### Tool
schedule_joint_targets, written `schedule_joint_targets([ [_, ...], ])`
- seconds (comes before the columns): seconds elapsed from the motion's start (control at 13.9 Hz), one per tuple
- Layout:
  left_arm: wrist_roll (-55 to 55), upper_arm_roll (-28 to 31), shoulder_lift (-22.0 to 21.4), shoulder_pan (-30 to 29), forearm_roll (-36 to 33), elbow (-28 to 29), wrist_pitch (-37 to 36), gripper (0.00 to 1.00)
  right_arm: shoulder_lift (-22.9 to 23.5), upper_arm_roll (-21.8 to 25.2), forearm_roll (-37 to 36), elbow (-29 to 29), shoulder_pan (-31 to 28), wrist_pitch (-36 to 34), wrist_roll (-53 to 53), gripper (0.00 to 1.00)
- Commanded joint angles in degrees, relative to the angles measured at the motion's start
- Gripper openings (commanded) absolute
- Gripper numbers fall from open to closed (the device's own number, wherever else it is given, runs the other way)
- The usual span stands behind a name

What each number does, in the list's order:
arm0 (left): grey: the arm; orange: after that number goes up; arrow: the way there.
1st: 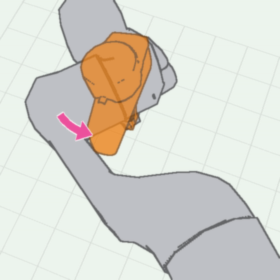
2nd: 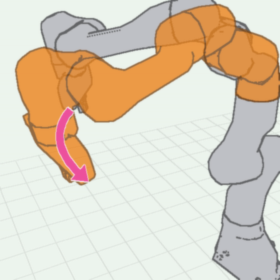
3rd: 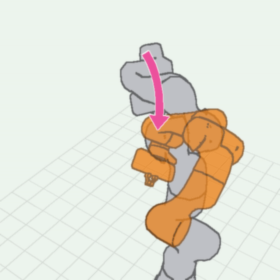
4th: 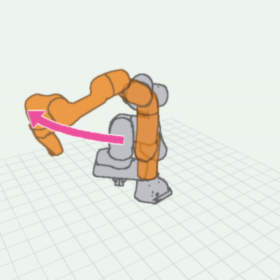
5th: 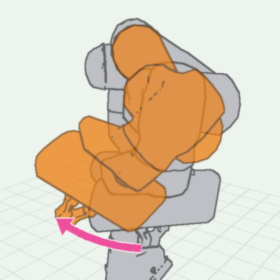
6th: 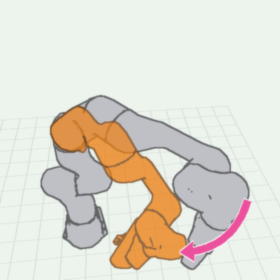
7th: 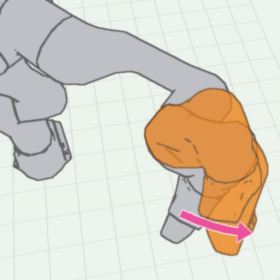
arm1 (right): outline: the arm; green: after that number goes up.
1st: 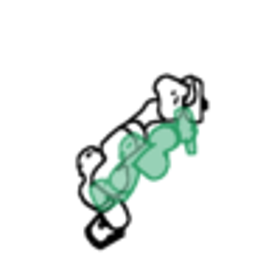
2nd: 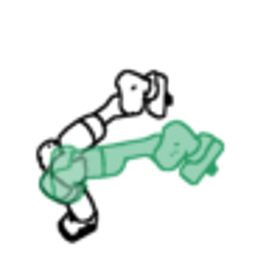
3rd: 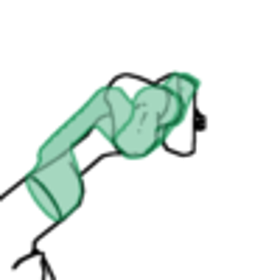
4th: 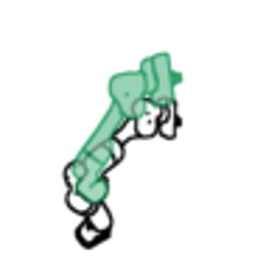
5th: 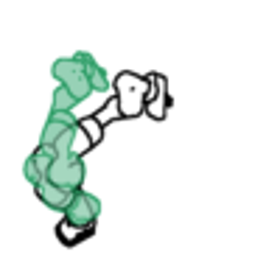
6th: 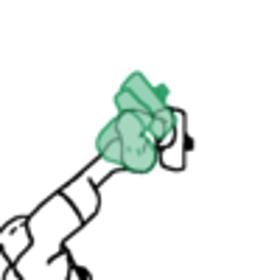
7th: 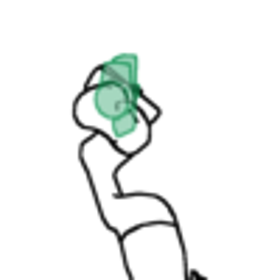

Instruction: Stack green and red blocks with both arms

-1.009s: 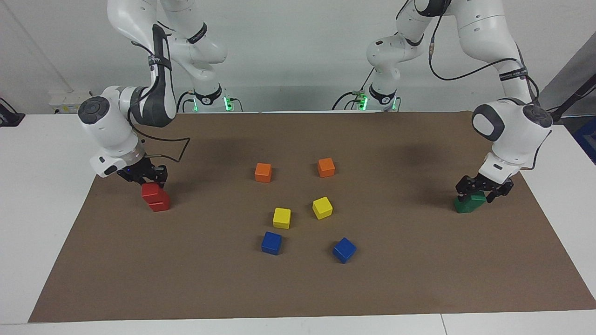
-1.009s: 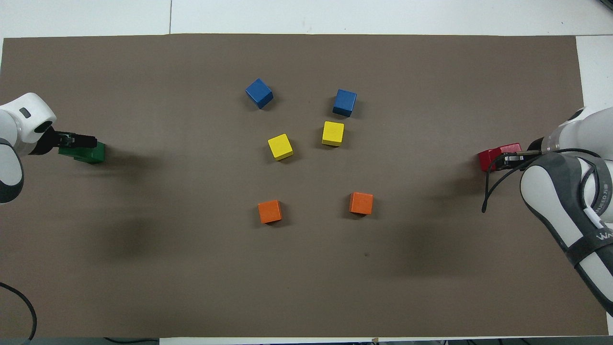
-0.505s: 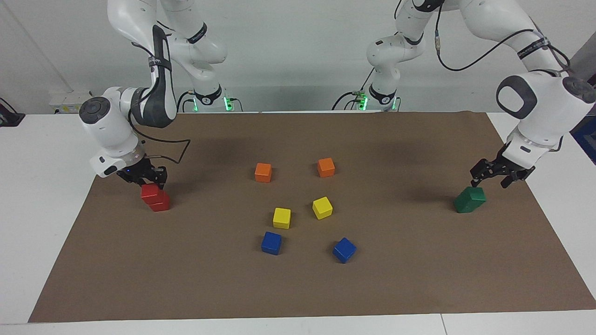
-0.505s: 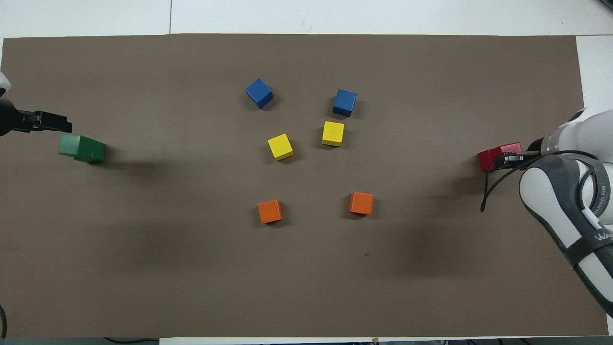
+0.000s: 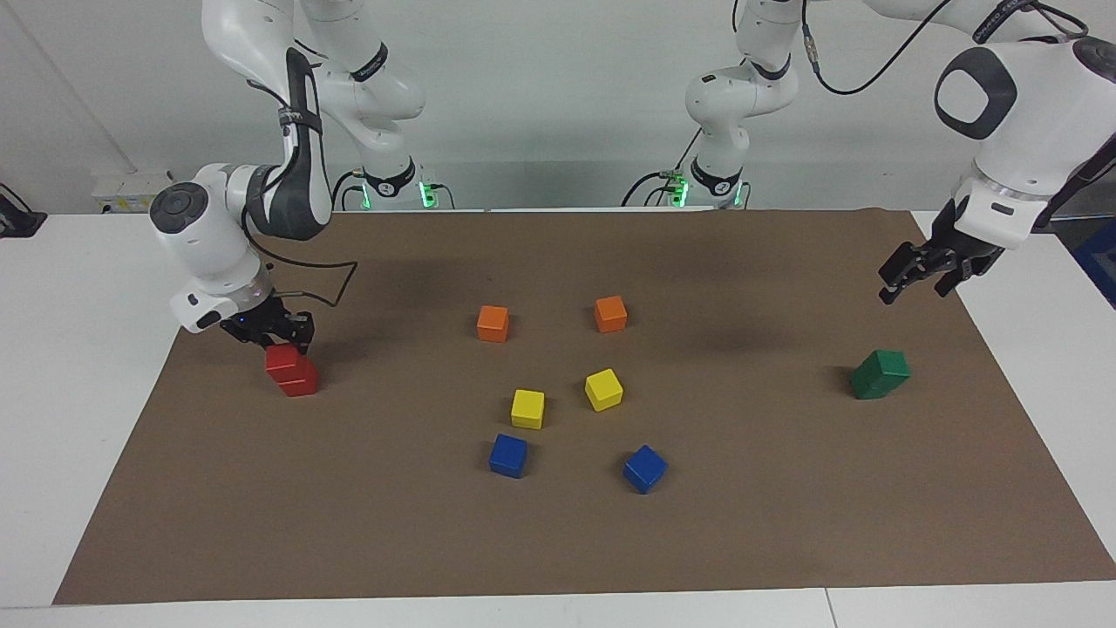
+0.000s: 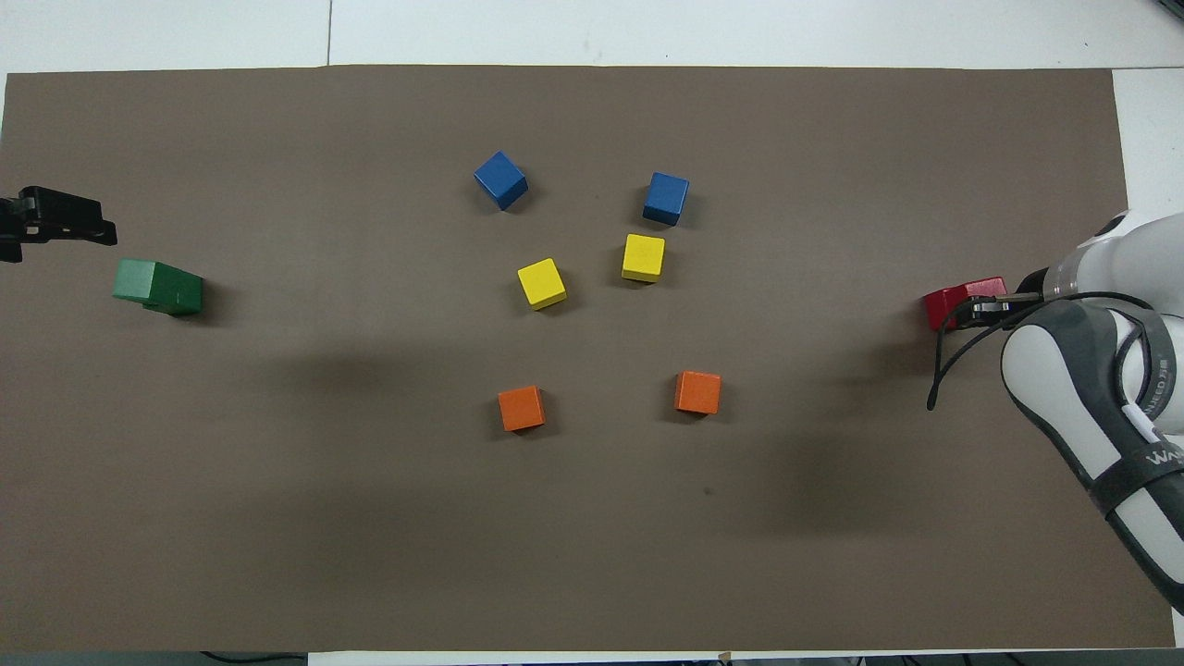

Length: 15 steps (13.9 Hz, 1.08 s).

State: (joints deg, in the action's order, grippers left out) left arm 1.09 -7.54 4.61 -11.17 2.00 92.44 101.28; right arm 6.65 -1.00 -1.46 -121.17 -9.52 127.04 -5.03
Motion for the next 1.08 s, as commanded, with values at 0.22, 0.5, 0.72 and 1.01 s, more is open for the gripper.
schedule_joint_targets([
  [0.22,3.9,0.0,-1.0,1.9,0.5,-4.3,-10.5,1.0,-0.8,-0.8,0.6,-1.1,-0.9,1.3,0.7,0.43],
  [0.5,3.9,0.0,-1.7,2.2,0.5,-3.7,-11.5,1.0,-0.8,-0.8,0.6,-1.1,-0.7,1.4,1.9,1.0],
  [0.72,3.9,1.3,-2.1,5.6,-1.6,-3.3,-11.8,1.0,-0.8,-0.8,0.6,-1.1,-0.7,1.3,1.9,1.0],
  [1.01,3.8,1.4,-4.3,7.4,-3.8,1.4,-8.7,1.0,-1.1,-0.9,0.6,-0.1,-0.2,-0.8,2.6,1.0],
])
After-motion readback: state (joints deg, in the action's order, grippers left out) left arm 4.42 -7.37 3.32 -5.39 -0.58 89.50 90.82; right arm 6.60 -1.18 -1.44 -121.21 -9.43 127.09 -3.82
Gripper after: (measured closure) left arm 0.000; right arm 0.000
